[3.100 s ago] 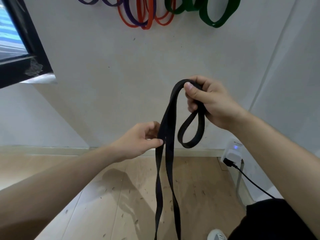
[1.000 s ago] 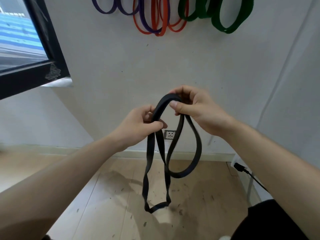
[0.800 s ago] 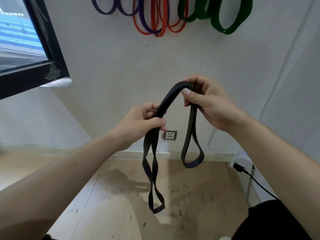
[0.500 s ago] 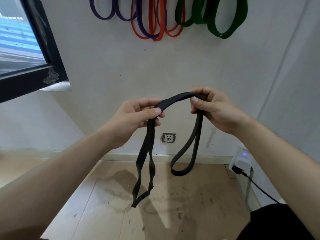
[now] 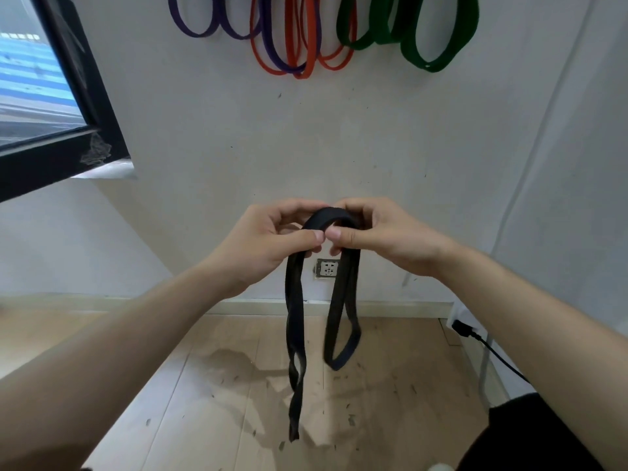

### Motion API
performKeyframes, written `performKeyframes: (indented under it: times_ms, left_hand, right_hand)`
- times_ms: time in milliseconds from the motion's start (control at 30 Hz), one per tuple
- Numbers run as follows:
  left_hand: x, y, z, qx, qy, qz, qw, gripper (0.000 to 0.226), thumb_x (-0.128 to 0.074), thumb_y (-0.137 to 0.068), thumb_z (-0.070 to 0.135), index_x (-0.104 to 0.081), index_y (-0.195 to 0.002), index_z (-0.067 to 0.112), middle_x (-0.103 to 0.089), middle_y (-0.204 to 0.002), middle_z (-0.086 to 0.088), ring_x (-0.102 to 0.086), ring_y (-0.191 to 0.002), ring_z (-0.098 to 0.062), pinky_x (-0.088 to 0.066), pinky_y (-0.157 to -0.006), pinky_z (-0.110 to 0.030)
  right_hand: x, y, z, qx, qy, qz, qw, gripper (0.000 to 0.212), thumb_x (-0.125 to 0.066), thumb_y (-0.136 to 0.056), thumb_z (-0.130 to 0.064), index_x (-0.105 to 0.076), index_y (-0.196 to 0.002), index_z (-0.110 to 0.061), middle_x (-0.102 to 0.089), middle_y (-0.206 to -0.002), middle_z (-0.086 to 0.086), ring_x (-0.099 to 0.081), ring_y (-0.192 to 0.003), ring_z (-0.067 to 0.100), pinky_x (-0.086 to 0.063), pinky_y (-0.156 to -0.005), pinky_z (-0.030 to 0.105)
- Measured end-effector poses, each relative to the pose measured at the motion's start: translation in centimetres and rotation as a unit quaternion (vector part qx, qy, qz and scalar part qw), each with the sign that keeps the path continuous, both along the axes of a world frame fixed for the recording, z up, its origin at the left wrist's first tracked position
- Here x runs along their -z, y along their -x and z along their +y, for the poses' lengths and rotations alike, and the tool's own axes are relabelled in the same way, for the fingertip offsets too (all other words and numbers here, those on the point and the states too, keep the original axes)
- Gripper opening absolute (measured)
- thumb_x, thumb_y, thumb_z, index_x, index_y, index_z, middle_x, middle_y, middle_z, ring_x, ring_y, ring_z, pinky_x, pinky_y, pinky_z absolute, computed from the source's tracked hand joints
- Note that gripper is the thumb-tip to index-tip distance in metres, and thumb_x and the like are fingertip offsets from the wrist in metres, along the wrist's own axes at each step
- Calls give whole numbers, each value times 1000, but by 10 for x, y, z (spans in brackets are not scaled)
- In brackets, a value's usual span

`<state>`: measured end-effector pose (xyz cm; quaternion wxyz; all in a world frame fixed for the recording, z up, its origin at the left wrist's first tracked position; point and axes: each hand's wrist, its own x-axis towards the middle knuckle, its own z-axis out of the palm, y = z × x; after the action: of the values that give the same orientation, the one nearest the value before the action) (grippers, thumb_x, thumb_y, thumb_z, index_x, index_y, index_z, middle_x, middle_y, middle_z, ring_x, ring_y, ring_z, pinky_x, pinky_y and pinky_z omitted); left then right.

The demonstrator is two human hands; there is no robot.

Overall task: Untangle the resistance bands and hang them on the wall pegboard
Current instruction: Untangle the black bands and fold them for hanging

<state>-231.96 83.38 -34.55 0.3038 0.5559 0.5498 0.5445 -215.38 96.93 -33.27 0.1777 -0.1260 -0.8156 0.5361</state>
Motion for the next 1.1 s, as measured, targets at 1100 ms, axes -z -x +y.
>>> performKeyframes:
  times_ms: [1100]
  left_hand:
    - [27,0,9,-100,-37,49,993,38,-70,-92,8,-68,-116,38,-72,-102,9,-70,-65,-19,-52,-59,-22]
  right_hand:
    - [3,-25,40,125,32,108,986,9,-59,-99,-12,-63,-103,-5,-49,-64,-10,-42,-61,12,-44,-69,27]
